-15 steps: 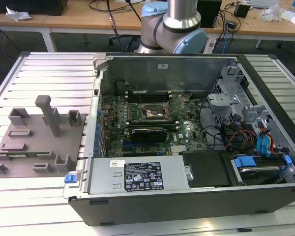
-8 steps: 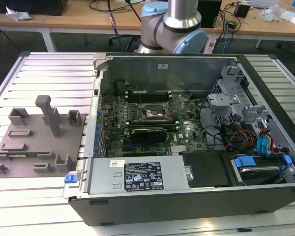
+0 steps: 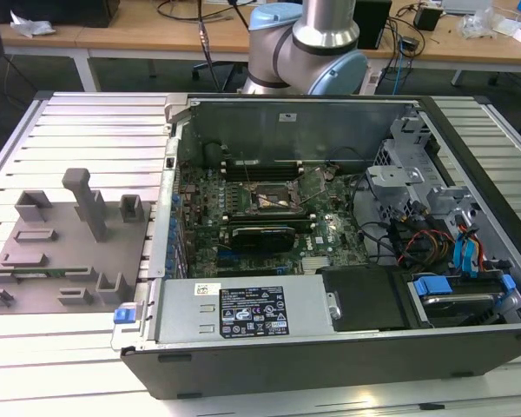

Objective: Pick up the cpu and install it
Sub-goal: 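Pick up the cpu and move it towards the insertion slot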

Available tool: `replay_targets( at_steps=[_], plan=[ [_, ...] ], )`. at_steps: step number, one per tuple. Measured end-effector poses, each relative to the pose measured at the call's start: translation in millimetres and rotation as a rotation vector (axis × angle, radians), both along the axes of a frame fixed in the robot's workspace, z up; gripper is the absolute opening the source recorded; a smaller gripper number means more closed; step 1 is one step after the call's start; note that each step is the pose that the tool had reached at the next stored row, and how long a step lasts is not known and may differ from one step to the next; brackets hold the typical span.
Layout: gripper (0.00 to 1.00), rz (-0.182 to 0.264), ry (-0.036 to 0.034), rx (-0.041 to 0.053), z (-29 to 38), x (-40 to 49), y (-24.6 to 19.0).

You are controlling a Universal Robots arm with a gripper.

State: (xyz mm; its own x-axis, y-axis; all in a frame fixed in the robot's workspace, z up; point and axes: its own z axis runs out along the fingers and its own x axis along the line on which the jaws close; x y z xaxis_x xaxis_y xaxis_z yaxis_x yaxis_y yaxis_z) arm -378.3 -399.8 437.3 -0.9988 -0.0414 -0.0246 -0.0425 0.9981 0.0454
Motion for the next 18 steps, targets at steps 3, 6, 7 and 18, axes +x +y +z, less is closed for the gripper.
replay_targets(
  at_steps=[3,6,7,18],
  plan=[
    [0.55,0.000,0.0002,0.0000,0.0,17.9,-0.1],
    [0.55,0.000,0.0003,0.0000,0.1,31.2,-0.1],
    [0.55,0.000,0.0003,0.0001,0.0,37.4,-0.2],
    [0.55,0.000,0.0108,-0.0002,-5.9,97.2,-0.2]
  ],
)
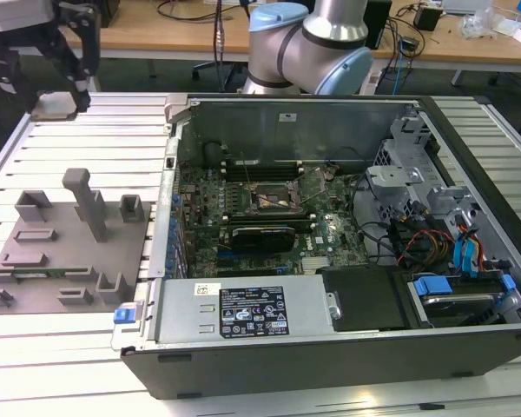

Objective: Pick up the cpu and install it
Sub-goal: 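Pick up the cpu and move it towards the insertion slot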

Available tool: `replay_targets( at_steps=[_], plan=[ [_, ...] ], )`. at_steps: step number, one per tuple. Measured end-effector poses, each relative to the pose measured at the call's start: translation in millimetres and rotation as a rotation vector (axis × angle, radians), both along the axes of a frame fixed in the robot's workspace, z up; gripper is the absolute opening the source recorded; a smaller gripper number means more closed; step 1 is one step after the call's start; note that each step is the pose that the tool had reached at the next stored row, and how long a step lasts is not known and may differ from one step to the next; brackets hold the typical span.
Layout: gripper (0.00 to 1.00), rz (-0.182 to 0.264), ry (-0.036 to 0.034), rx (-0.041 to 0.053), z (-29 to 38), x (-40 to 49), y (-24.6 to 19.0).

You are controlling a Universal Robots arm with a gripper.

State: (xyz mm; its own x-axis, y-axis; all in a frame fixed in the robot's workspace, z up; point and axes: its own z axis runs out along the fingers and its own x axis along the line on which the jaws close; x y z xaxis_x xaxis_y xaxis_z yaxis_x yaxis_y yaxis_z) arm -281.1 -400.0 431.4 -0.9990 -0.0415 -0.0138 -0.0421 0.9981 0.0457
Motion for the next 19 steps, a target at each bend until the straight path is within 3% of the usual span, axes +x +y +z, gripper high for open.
replay_targets(
  at_steps=[3,9,17,19],
  plan=[
    [0.55,0.000,0.0033,0.0001,-3.5,21.4,0.0],
    [0.55,0.000,0.0073,0.0001,-6.2,51.3,-0.4],
    [0.55,0.000,0.0131,0.0002,-7.7,80.6,-0.7],
    [0.55,0.000,0.0168,0.0002,-8.4,97.6,-0.7]
  ],
)
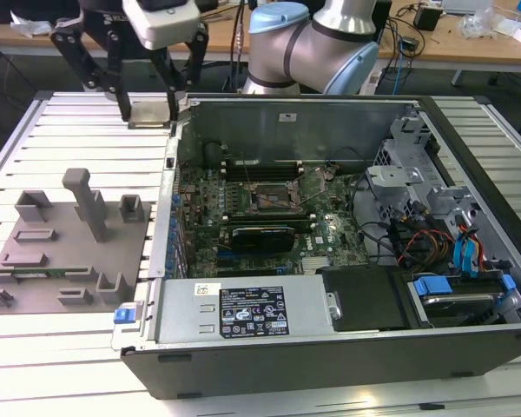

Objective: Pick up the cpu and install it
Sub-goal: 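Pick up the cpu and move it towards the insertion slot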

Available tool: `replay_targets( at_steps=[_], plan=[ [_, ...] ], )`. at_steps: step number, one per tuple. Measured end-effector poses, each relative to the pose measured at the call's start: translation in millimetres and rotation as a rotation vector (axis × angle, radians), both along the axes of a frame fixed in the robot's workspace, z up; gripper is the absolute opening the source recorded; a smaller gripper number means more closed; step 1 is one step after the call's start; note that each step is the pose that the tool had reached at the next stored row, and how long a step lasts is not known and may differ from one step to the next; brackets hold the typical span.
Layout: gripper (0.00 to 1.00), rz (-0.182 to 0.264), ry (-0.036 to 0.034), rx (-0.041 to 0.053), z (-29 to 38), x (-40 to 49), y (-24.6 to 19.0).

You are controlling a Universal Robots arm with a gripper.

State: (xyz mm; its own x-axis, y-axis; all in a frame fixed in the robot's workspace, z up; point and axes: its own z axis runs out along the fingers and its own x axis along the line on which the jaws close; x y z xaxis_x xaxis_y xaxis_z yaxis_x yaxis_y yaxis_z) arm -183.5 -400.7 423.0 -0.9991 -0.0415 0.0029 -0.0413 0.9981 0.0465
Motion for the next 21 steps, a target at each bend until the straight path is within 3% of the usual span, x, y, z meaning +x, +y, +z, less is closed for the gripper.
replay_targets(
  at_steps=[2,4,11,15,16,21],
  plan=[
    [0.55,0.000,0.0050,-0.0001,-0.9,18.4,0.0],
    [0.55,0.000,0.0071,-0.0001,-1.3,26.0,0.0],
    [0.55,0.000,0.0101,0.0000,-2.7,33.3,0.1],
    [0.55,0.000,0.0167,-0.0001,-10.2,46.7,0.0],
    [0.55,0.000,0.0188,0.0000,-15.1,56.8,0.0],
    [0.55,0.000,0.0200,0.0001,-26.2,74.5,0.0]
  ],
)
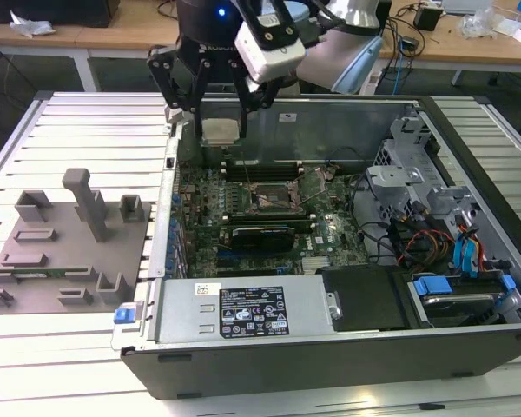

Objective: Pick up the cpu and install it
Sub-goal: 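Pick up the cpu and move it towards the insertion slot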

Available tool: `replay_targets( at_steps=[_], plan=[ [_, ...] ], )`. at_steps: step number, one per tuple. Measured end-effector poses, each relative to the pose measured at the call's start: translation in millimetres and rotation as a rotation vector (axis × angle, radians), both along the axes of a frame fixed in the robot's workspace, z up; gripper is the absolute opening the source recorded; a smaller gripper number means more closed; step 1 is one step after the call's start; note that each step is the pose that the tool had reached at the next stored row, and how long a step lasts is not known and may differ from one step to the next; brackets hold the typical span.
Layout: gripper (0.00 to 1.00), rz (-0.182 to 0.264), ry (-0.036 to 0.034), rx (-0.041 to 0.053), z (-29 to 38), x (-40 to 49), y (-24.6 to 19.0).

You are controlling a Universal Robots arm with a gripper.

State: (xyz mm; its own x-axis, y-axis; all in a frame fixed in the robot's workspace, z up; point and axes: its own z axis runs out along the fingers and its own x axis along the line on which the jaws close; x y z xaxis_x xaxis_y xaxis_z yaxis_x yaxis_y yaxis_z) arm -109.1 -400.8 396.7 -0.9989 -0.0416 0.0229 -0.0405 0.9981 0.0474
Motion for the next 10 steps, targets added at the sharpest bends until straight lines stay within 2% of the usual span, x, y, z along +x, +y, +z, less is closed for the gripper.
replay_targets(
  at_steps=[6,10],
  plan=[
    [0.55,0.000,0.0001,-0.0002,-13.4,10.7,0.1],
    [0.55,0.002,-0.0001,-0.0003,-26.3,20.1,0.4]
  ],
)
